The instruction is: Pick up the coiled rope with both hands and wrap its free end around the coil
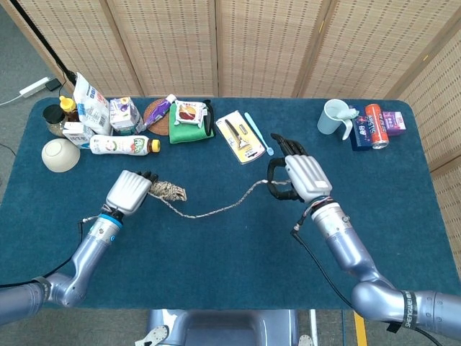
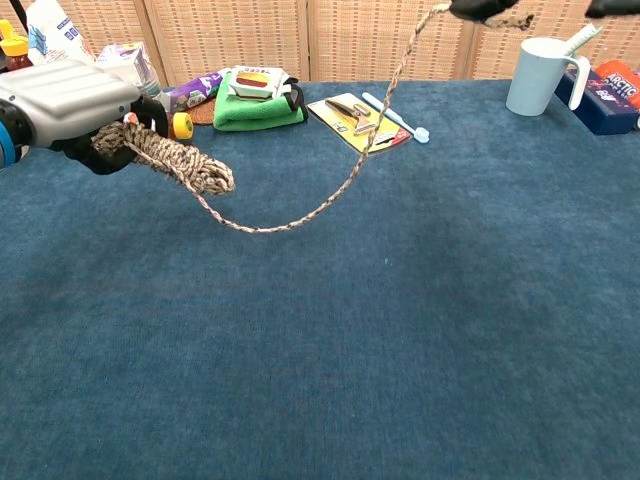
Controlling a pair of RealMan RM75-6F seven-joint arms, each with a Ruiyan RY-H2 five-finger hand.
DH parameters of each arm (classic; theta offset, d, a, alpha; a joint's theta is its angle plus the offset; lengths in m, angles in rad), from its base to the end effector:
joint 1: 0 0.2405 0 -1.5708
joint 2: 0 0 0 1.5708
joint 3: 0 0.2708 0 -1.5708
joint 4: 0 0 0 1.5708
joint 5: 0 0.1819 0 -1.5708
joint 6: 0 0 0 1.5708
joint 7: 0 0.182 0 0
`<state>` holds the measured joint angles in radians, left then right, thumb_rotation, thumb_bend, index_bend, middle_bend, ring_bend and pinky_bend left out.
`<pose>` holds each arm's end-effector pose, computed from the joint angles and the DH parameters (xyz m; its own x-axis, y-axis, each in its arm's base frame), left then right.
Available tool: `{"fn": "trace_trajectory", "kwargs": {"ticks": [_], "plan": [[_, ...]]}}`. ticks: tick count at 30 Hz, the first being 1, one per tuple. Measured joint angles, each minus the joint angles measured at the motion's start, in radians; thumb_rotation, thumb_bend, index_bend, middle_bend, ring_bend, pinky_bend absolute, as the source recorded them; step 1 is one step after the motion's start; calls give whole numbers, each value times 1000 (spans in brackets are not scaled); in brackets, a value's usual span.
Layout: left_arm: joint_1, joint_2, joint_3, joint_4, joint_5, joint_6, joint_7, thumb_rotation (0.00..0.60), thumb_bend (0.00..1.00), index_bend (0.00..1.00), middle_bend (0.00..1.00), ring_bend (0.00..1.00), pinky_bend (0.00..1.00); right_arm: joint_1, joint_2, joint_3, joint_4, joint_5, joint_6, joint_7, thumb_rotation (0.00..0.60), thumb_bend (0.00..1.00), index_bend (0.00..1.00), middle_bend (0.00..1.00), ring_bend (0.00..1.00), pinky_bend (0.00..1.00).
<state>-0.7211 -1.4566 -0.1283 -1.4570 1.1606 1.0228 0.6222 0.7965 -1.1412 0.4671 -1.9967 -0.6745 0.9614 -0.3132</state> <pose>-0.1767 0.3891 0.0361 0.7433 0.0559 0.6666 0.6302 -0.3928 -0.6698 -0.0737 -0.3931 0.1359 0.0691 -0.2753 0.9589 -0.9725 -0.2327 0.0033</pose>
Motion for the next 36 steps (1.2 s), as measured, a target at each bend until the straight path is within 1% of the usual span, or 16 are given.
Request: {"fn": "trace_trajectory", "kwargs": {"ticks": [3,7,13,18,23,30,36], "plan": [[-10,6,9,5,2,-37,-18,600,617,514,434,530,650,51,28,30,0,89,-2,-9,600,504,651,0,0,0],[-21,20,27,11,22,-79,-63,600,617,514,434,529,650,116,50,66,32,206,-1,-12,600,508,654,0,0,0],[-31,35,42,18,53,-114,-122,600,617,513,434,529,650,186,85,108,77,338,-6,12,600,509,655,0,0,0],[-38,36,40,23,93,-121,-206,600,621,518,434,530,650,204,109,108,74,347,-5,32,600,509,655,0,0,0],[-56,43,39,15,187,-124,-315,600,627,521,434,531,650,221,105,89,82,345,-10,41,600,509,655,0,0,0],[-87,100,43,-85,219,-172,-363,600,630,521,434,529,650,257,81,71,141,362,-10,38,600,509,661,0,0,0],[-108,164,55,-175,228,-228,-411,600,630,521,434,527,650,297,55,57,245,407,-24,30,600,511,663,0,0,0]]}}
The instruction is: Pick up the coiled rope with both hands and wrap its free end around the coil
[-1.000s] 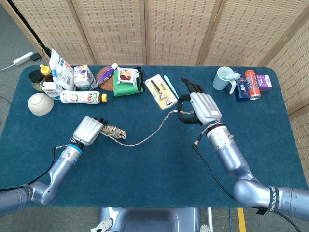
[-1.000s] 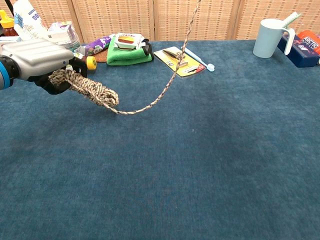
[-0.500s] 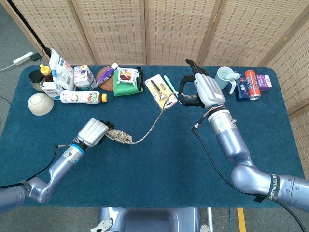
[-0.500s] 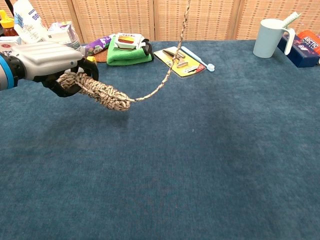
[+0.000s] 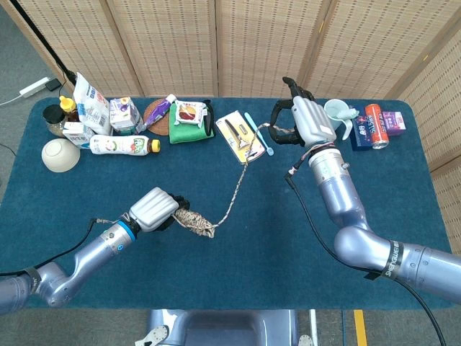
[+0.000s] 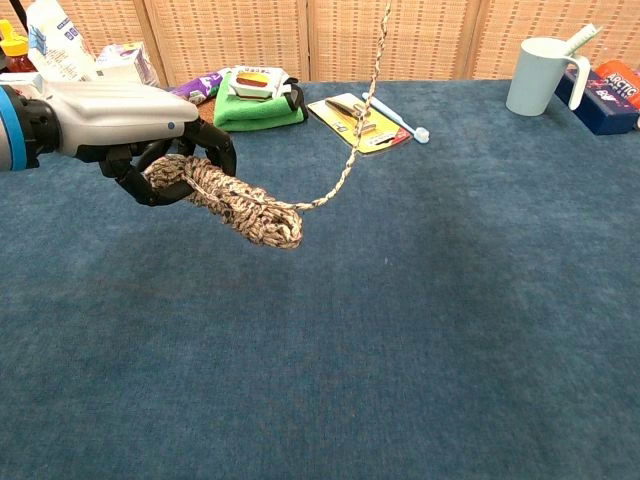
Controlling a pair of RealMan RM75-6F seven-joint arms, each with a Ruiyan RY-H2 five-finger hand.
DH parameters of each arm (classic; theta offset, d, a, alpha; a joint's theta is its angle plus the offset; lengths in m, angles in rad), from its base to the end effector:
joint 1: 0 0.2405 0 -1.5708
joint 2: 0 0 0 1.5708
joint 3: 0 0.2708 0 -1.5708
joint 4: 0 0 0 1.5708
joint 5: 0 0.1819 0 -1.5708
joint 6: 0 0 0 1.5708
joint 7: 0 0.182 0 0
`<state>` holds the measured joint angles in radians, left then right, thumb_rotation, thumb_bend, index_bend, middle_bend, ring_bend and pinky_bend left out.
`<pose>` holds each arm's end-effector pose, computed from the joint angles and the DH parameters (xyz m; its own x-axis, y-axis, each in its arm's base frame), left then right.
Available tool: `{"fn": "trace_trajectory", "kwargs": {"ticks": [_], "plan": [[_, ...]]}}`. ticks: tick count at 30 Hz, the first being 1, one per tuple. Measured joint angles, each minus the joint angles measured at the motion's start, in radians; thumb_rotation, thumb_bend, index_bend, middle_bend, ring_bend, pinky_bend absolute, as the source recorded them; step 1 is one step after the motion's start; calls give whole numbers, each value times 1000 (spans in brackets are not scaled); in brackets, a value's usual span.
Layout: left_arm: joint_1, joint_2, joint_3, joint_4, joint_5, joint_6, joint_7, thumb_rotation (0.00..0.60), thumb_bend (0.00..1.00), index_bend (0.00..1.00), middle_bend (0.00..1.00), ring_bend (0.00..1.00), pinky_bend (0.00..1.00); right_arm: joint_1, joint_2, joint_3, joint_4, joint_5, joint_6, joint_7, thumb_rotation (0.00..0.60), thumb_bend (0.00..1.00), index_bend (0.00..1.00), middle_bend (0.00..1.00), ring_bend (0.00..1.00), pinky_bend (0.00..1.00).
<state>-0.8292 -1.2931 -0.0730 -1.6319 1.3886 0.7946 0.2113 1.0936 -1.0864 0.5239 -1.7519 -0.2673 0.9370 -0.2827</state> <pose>-0.1239 0.3573 0.0274 0.6504 0.2650 0.7119 0.6595 -0.6621 -0.3560 -0.0310 -0.4711 0.1864 -0.0543 -0.1595 0.9857 -0.9928 -0.0965 -0.0703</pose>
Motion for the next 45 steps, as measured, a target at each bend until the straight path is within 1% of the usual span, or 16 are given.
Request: {"fn": "trace_trajectory", "kwargs": {"ticks": [3,6,10,13,19,22,25,28,33,36,41,45], "plan": [[-2,13,3,-19,11,-7,-43,600,630,525,434,530,650,16,-15,-16,51,19,-6,-12,600,511,663,0,0,0],[-2,28,4,-37,31,-7,-114,600,631,537,439,535,650,18,-33,-38,95,32,-13,-15,600,511,663,0,0,0],[-3,48,6,-53,79,1,-253,600,636,541,443,535,650,6,-63,-63,155,35,-43,6,600,511,663,0,0,0],[-3,61,6,-55,123,20,-365,600,636,542,443,535,650,-11,-84,-80,193,12,-63,27,600,511,663,0,0,0],[-4,79,3,-49,182,65,-565,600,637,542,443,535,650,-43,-132,-109,240,-40,-99,77,600,510,663,0,0,0],[-4,79,-5,-37,196,99,-648,600,637,542,443,534,650,-53,-151,-125,247,-57,-106,85,600,511,664,0,0,0],[-1,71,-25,-11,198,148,-690,600,645,542,443,534,650,-64,-167,-143,246,-79,-106,89,600,512,664,0,0,0],[1,61,-56,7,177,180,-691,600,653,542,443,533,650,-79,-176,-166,222,-100,-102,88,600,511,664,0,0,0],[-3,54,-102,13,115,190,-655,600,653,542,443,533,650,-101,-180,-195,176,-124,-92,85,600,512,664,0,0,0],[-8,51,-131,10,71,194,-611,600,649,542,443,533,650,-114,-179,-211,141,-144,-83,81,600,513,664,0,0,0],[-19,30,-168,11,-18,194,-498,600,645,542,443,534,650,-141,-168,-235,62,-194,-48,71,600,511,664,0,0,0],[-29,-23,-198,36,-93,203,-422,600,641,542,443,536,650,-163,-151,-251,-14,-236,-22,65,600,512,665,0,0,0]]}}
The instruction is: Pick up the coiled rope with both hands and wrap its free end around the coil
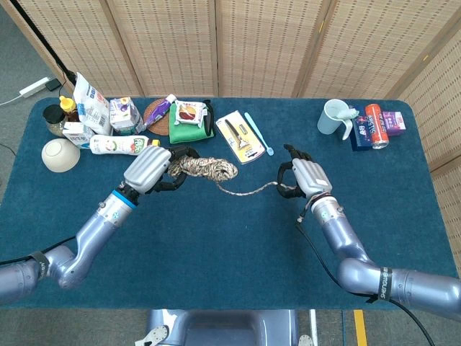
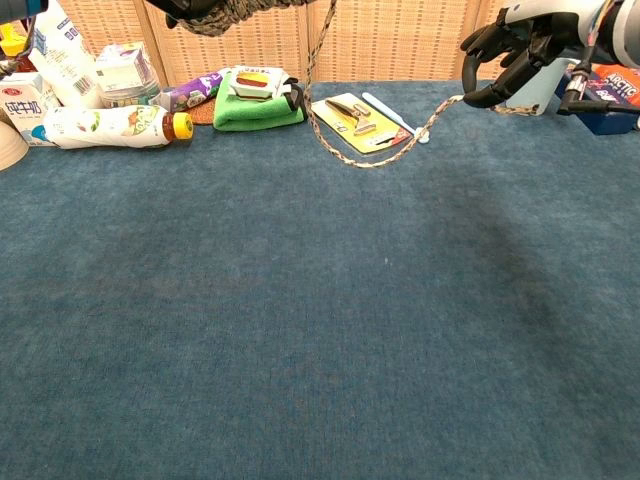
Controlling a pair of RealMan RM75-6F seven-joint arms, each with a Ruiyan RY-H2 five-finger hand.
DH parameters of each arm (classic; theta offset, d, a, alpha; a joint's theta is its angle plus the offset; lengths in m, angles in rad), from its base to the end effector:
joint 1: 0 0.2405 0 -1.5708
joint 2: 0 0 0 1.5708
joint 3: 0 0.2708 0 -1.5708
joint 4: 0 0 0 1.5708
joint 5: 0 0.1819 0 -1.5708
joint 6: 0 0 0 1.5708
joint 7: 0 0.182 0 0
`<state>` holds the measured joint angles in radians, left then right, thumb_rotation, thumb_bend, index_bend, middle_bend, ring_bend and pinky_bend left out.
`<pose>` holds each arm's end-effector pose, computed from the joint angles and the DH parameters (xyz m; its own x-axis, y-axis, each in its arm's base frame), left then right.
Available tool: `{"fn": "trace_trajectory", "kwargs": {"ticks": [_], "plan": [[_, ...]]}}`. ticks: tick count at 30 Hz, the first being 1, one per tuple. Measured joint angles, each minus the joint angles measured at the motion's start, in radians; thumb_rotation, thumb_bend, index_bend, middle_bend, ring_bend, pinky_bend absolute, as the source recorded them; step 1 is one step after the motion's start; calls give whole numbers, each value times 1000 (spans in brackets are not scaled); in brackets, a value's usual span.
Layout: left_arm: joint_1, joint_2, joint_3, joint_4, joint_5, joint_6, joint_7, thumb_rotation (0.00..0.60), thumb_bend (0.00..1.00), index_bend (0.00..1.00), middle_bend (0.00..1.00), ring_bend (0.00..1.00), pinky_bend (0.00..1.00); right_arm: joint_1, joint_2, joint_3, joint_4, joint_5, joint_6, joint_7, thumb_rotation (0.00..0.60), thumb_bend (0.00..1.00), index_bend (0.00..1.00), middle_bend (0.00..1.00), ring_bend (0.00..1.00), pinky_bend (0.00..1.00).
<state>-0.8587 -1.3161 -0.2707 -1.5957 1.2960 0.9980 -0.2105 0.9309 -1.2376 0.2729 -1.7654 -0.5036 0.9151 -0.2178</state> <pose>-0.0669 0.4098 0.0930 0.0841 0.2385 0.9675 0.8537 -0.5180 0.0535 -0.1246 -0.4204 0.0851 0.0587 -0.3833 0.9217 -0.9981 -0.0396 0.0471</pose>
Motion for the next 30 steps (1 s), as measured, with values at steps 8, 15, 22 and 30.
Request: {"fn": "trace_trajectory", "kwargs": {"ticks": [8,15,22,30], "plan": [[-30,-100,-49,59,-120,18,122,600,641,543,444,536,650,-48,40,-27,-132,-110,38,-1,600,513,674,0,0,0],[-72,-167,-66,124,-170,22,249,600,641,543,444,537,650,-75,66,-34,-211,-173,46,17,600,513,680,0,0,0],[-114,-243,-60,224,-185,22,358,600,641,547,447,540,650,-93,104,-16,-283,-226,43,55,600,512,682,0,0,0],[-137,-333,-13,359,-126,15,375,600,641,549,447,540,650,-89,125,23,-327,-254,46,81,600,513,690,0,0,0]]}}
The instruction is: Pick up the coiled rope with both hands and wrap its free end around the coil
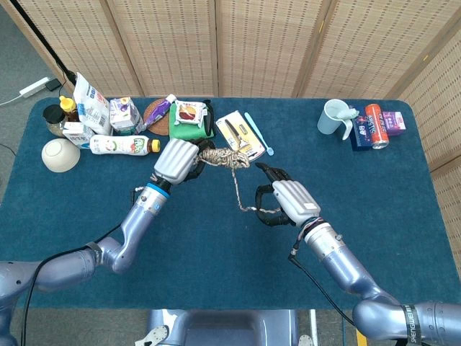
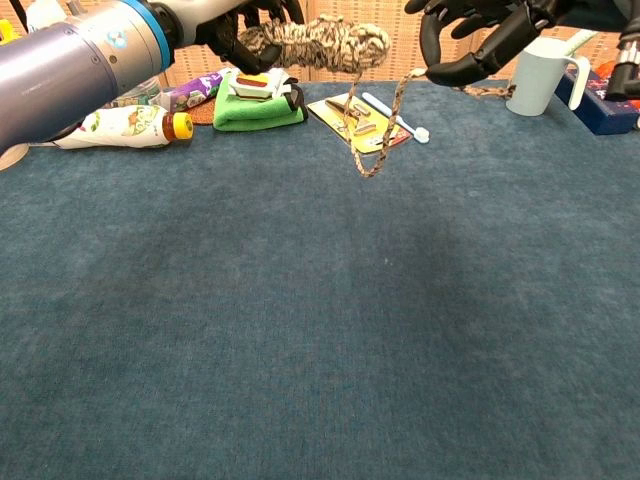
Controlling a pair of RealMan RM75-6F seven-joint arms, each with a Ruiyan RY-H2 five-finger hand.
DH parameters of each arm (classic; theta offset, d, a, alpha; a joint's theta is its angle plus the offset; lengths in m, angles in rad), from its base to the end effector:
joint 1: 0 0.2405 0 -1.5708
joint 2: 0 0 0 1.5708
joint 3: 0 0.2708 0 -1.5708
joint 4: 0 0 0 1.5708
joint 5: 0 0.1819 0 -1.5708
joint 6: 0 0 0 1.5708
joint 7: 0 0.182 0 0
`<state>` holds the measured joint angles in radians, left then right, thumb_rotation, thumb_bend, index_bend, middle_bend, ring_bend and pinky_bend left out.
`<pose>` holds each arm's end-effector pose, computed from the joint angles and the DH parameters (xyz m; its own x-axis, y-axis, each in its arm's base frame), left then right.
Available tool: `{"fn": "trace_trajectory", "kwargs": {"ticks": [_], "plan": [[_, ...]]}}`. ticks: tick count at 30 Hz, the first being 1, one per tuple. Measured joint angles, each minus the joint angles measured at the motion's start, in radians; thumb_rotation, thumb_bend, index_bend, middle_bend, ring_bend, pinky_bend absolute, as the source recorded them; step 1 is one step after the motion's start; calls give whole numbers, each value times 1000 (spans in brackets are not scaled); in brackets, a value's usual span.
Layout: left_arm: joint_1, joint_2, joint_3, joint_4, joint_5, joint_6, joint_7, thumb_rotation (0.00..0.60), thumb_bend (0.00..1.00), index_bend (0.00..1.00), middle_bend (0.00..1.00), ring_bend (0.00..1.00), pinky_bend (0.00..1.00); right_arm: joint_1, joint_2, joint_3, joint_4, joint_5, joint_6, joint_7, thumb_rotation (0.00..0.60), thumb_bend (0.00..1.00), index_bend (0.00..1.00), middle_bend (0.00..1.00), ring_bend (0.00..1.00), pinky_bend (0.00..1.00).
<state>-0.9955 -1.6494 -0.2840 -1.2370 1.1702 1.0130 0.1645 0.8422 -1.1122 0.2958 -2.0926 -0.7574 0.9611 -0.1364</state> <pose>-0.0472 0.4489 0.0146 0.3307 0.0348 0.9431 0.8215 -0.5024 -0.2695 -0.0701 -0.3581 0.1065 0.0191 -0.4418 0.8969 -0.9651 -0.2426 -0.0990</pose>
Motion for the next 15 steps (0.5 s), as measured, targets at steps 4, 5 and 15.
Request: {"fn": "trace_trajectory", "kwargs": {"ticks": [4,5,15], "plan": [[-7,-29,34,56,50,-6,7,600,643,551,447,540,650,21,2,19,-3,10,-1,-3,600,512,691,0,0,0],[-7,-34,39,66,59,-7,7,600,643,552,447,540,650,25,2,23,-4,13,0,-4,600,512,692,0,0,0],[-20,-109,56,167,89,-35,-3,600,644,552,447,537,650,80,25,85,-42,121,2,-2,600,513,691,0,0,0]]}}
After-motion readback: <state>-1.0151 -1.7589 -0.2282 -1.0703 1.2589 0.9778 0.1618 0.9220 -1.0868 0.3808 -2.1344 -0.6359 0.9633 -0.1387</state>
